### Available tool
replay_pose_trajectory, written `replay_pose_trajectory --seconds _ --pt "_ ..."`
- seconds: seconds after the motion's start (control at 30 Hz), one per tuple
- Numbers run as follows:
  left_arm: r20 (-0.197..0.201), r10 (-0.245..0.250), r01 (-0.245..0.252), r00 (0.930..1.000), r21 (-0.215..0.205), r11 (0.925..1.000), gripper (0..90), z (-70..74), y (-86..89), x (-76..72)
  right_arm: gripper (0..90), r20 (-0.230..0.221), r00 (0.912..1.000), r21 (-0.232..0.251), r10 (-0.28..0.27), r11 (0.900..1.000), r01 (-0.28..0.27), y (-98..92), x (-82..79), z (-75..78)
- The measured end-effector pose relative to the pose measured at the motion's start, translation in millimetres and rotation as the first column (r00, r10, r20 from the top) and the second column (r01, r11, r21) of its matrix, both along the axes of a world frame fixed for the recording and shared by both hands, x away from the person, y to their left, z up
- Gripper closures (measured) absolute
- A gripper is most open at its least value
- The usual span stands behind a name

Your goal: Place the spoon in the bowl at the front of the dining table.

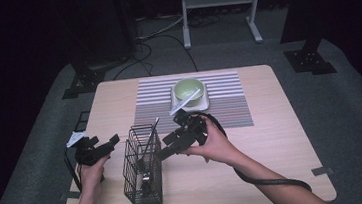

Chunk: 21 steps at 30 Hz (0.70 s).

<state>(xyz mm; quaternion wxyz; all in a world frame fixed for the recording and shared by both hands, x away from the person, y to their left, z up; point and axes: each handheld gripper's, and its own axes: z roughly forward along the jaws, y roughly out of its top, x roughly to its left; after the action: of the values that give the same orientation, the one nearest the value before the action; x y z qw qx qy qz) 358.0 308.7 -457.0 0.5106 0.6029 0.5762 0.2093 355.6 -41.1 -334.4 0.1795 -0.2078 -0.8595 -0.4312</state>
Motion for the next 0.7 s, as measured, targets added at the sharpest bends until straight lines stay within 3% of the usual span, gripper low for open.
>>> replay_pose_trajectory --seconds 0.5,0.53,0.7 --pt "0.001 0.007 -0.007 1.0 -0.002 1.0 0.0 0.0 1.9 -0.1 26.9 0.005 0.9999 -0.021 0.011 1.0 -0.011 12.6 1.5 -2.2" --pt "0.002 0.007 -0.007 1.0 -0.001 1.0 0.0 0.1 1.9 -0.2 33.4 0.005 0.9999 -0.024 0.012 1.0 -0.012 13.4 2.0 -3.0" --pt "0.001 0.008 -0.008 1.0 -0.006 0.9999 0.0 0.1 2.0 -0.2 41.4 0.008 1.0 -0.035 -0.003 0.999 0.003 14.0 3.3 -3.9"
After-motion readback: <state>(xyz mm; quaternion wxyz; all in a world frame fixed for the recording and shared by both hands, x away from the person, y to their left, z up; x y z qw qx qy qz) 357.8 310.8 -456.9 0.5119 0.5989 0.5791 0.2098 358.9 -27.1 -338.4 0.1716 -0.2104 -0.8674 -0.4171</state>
